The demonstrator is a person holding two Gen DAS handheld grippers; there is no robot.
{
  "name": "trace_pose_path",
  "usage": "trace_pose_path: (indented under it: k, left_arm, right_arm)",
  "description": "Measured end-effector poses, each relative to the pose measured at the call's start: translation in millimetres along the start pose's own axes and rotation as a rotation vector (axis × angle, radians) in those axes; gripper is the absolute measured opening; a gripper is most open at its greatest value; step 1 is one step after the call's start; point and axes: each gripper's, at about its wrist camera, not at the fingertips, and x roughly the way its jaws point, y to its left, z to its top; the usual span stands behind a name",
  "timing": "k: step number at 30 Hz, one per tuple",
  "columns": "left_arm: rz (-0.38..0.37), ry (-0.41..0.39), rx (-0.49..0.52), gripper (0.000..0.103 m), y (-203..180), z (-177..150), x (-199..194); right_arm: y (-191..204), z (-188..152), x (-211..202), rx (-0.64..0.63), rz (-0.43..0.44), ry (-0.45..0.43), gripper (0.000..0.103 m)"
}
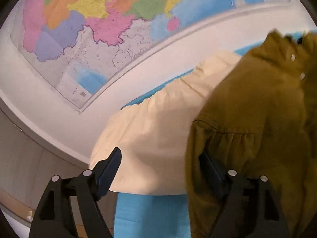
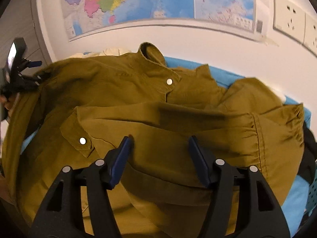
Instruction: Fold large clothes
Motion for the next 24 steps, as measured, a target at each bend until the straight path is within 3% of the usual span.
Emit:
trace_pose_path:
  k: [1,4,6,8,10,12,14,18,19,21,23,24]
  left_arm:
    - [-0.026,-0.006,-0.012,0.073,-0.4,0.3,-2.2]
    - [-0.249,-0.086,-0.17,0.072,24.4,4.1,-27.6]
    - [-0.444,-0.225,-0.24,0.074,41.4,5.5,-57.8]
    - [-0.563,-0.325,-0.2,0.088,39.6,3.9,-80.3]
    - [-0.663,-0.365,-0.091,0.088,15.8,1.0,-95.6]
    - [-0.701,-0.339,0.041,0.088,-24.4,-2.0,-98.9]
    - [-0.711,-0.259,0.166,0.088,-70.0,-3.3,-87.5]
    - [-0.714,-0.105,0.24,0.087,-121.2,0.9,-50.2]
    - [-0.716,-0.072,0.242,0.081,-129.6,3.9,-40.0]
    - [-0.705,-0.045,0.266,0.059,-144.4,9.2,-32.2]
    - [-0.742,-0.029,0.274,0.02,-144.4,14.0,-30.6]
    - [-0.758,-0.028,0.266,0.013,-139.2,17.4,-30.8]
  right_arm:
    - [-0.7,-0.4,-2.3,0.004,-0.001,-0.004,0.061]
    - [-2.1,-1.6,-14.0,0.003,0.0,-0.02,0.063]
    - [-3.5,-4.3,-24.0,-0.003,-0.002,-0.034,0.064]
    - [-5.8,-7.5,-32.4,-0.004,-0.005,-0.046,0.065]
    - [-8.2,-11.2,-38.6,-0.001,-0.015,-0.055,0.065]
    - [-9.9,-16.1,-43.3,-0.006,-0.034,-0.056,0.065]
    - [-12.3,-22.2,-47.6,-0.004,-0.041,-0.055,0.069]
    - [-19.3,-35.9,-54.5,0.027,-0.049,-0.046,0.072]
    - [-22.1,-39.3,-57.3,0.032,-0.058,-0.047,0.072]
    - [-28.2,-42.8,-60.8,0.053,-0.067,-0.051,0.072]
    - [-35.2,-45.7,-63.7,0.079,-0.068,-0.055,0.072]
    - [-37.8,-46.4,-64.4,0.085,-0.069,-0.055,0.072]
